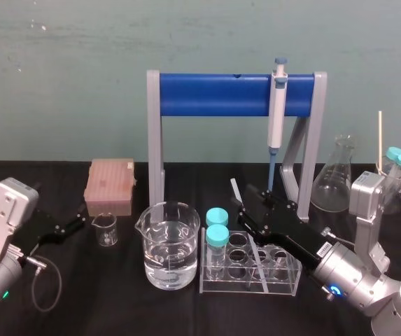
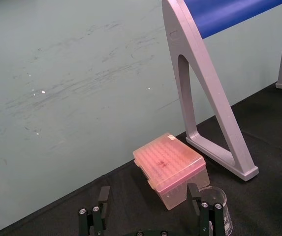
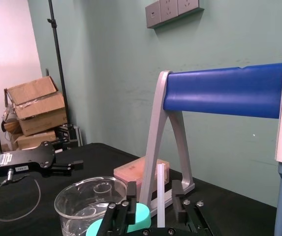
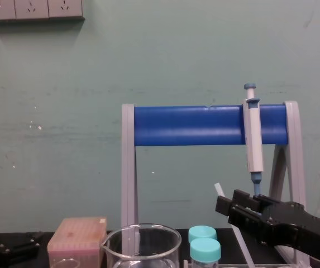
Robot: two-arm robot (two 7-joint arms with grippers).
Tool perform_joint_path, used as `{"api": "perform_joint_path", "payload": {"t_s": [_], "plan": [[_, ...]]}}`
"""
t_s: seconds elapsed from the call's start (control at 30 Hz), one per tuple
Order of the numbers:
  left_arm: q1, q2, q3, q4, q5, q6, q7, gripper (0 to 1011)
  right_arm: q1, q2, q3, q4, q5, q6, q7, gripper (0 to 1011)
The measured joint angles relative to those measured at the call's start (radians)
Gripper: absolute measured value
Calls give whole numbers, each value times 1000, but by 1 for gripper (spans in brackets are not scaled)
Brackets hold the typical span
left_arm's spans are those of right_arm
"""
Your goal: Pick up the stirring rod with one hand, then place it down.
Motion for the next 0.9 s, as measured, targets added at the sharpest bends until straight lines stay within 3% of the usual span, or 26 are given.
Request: {"api": "perform_joint_path", "payload": {"t_s": [0.03,0.47,0.63,0.9], "plan": [[0,0,0,0,0,0,0,1000,0,0,0,0,0,0,0,488],[0,0,0,0,0,0,0,1000,0,0,0,0,0,-1,1,878],[0,0,0,0,0,0,0,1000,-18,30,-4,-40,-25,39,-22,1003],[0,0,0,0,0,0,0,1000,-146,112,45,-190,-36,102,-103,1003]]}}
